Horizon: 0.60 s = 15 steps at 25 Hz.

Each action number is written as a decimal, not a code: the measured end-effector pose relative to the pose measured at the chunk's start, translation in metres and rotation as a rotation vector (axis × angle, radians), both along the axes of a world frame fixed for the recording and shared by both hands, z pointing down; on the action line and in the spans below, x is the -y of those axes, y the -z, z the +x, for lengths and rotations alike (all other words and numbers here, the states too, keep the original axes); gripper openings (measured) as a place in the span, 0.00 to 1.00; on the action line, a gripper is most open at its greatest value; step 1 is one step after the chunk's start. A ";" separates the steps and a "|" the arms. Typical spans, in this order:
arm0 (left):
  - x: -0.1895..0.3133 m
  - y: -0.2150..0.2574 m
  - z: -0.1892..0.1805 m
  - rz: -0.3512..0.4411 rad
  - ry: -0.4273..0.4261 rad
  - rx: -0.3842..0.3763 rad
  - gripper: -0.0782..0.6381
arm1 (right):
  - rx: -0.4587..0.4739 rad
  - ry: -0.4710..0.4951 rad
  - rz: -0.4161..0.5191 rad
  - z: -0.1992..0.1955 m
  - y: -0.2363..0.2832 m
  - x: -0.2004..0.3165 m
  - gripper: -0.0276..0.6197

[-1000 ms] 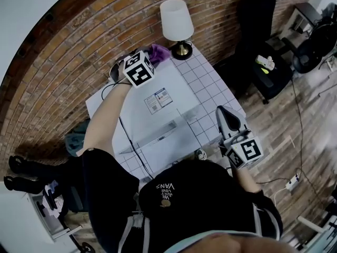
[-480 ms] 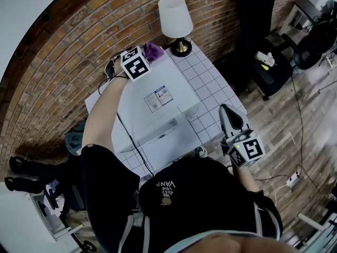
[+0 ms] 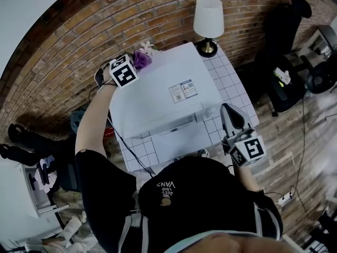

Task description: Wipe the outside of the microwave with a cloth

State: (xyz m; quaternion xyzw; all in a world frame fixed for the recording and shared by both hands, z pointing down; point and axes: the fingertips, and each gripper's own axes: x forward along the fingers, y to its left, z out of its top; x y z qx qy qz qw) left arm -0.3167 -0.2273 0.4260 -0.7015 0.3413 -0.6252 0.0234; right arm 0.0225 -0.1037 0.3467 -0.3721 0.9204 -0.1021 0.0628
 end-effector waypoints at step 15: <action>-0.108 -0.002 -0.129 0.008 0.206 0.014 0.31 | -0.031 0.139 0.048 -0.075 -0.001 -0.036 0.04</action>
